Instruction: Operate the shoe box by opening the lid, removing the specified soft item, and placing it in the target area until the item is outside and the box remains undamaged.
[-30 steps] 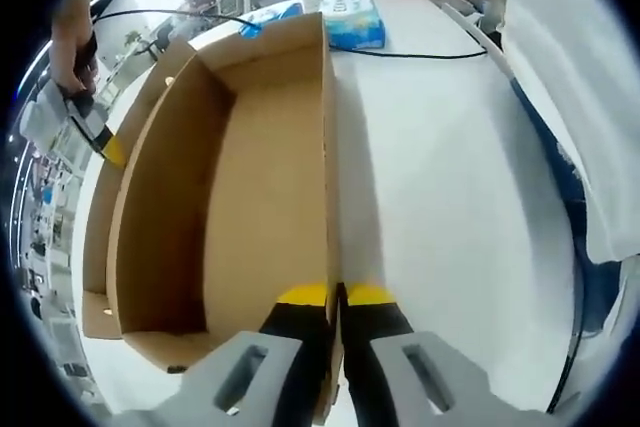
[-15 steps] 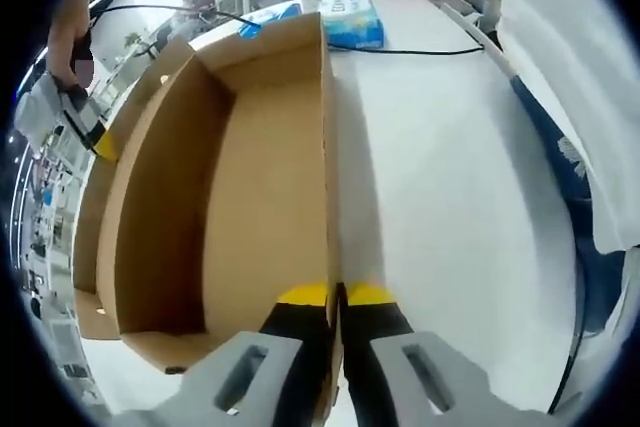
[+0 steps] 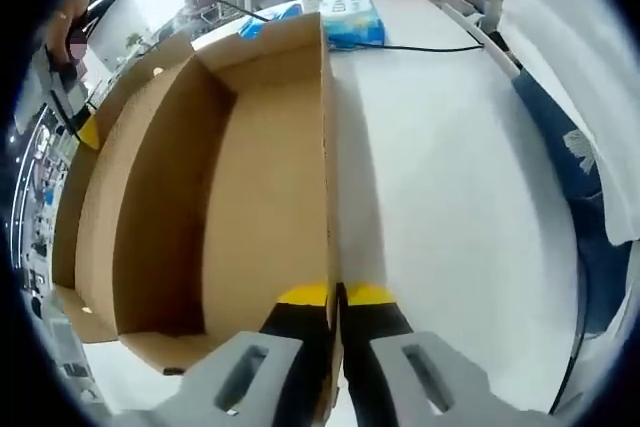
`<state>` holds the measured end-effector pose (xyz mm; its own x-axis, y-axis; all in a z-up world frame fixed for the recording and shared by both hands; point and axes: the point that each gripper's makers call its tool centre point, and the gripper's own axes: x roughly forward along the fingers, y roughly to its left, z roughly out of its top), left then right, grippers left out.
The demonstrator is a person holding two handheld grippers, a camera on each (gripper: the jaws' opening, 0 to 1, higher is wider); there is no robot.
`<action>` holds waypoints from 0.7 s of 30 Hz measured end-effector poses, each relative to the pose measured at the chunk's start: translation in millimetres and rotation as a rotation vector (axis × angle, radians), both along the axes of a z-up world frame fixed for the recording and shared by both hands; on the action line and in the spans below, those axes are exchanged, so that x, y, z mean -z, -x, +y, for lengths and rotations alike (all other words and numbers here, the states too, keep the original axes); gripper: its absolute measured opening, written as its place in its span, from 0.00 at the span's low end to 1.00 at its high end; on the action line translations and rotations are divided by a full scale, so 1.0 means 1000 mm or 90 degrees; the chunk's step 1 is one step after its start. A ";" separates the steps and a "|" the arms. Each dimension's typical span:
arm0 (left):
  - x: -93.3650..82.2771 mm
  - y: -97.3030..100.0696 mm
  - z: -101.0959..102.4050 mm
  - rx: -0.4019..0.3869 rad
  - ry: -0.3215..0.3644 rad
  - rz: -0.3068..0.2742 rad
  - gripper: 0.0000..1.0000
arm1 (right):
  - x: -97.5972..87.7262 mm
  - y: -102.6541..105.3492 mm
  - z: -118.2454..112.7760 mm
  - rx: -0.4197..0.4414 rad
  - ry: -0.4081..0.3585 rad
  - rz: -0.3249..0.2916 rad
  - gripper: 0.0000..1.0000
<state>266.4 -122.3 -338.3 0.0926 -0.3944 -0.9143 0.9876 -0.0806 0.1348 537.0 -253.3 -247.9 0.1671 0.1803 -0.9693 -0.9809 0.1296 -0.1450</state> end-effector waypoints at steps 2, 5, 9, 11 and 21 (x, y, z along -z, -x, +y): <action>0.000 0.000 0.000 0.007 -0.001 -0.001 0.01 | -0.006 0.002 0.001 -0.007 0.000 -0.013 0.05; 0.000 0.001 0.000 0.006 0.002 0.002 0.01 | -0.010 -0.004 -0.001 -0.015 0.002 -0.029 0.05; 0.001 0.001 0.000 0.009 0.000 -0.001 0.01 | -0.022 0.002 0.000 -0.015 -0.001 -0.046 0.04; 0.001 0.002 0.000 0.010 -0.002 -0.002 0.01 | -0.024 -0.002 -0.002 -0.018 -0.001 -0.053 0.03; 0.002 0.005 0.001 0.008 -0.001 -0.004 0.01 | -0.040 -0.001 -0.001 -0.050 0.009 -0.096 0.02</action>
